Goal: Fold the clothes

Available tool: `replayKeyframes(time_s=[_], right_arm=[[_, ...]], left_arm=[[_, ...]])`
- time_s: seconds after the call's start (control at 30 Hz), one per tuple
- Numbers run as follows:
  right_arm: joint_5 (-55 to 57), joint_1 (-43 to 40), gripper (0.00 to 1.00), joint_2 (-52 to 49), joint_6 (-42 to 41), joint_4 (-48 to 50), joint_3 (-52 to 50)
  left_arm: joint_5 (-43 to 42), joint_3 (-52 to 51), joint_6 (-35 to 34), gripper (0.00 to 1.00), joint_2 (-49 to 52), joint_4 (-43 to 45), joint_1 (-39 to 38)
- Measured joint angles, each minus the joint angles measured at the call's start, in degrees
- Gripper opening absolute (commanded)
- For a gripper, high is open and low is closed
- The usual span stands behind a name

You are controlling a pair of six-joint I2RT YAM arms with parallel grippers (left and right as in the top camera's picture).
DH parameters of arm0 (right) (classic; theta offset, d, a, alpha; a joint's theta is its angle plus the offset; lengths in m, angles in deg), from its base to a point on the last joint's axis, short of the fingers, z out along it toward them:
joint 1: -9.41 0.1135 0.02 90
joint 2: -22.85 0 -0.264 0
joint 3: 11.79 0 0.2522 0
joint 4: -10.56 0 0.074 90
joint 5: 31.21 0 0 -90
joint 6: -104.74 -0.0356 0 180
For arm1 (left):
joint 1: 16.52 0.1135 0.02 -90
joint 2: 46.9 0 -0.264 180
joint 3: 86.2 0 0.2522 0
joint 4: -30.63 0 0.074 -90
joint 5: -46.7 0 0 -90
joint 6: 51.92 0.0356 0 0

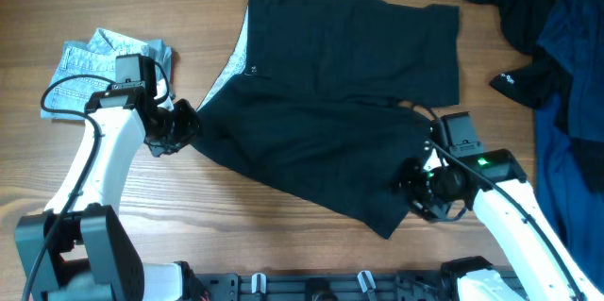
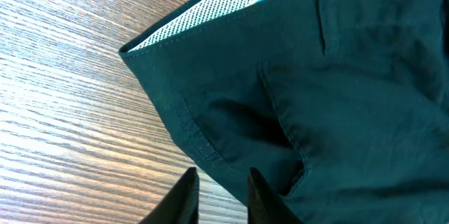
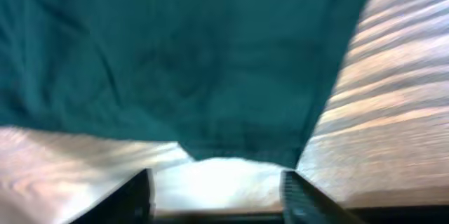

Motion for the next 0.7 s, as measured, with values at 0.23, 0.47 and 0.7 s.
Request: replayKeyframes(time_s=[0.23,0.47,0.7], right_arm=[[-3.58,8.22,0.69,-15.06,0.07,3.87,-3.17],[-4.09,9.64,0.66,-23.45,-0.22,7.26,-2.93],[-0.26,9.27,0.04,-24.39,-1.86,4.92,-2.91]], left_arm=[[0.0,0.0,0.0,0.27,0.0,0.0,0.0],[0.0,0.0,0.0,0.27,-0.02,0.02,0.0],[0.0,0.0,0.0,0.29,-0.02,-0.02,0.0]])
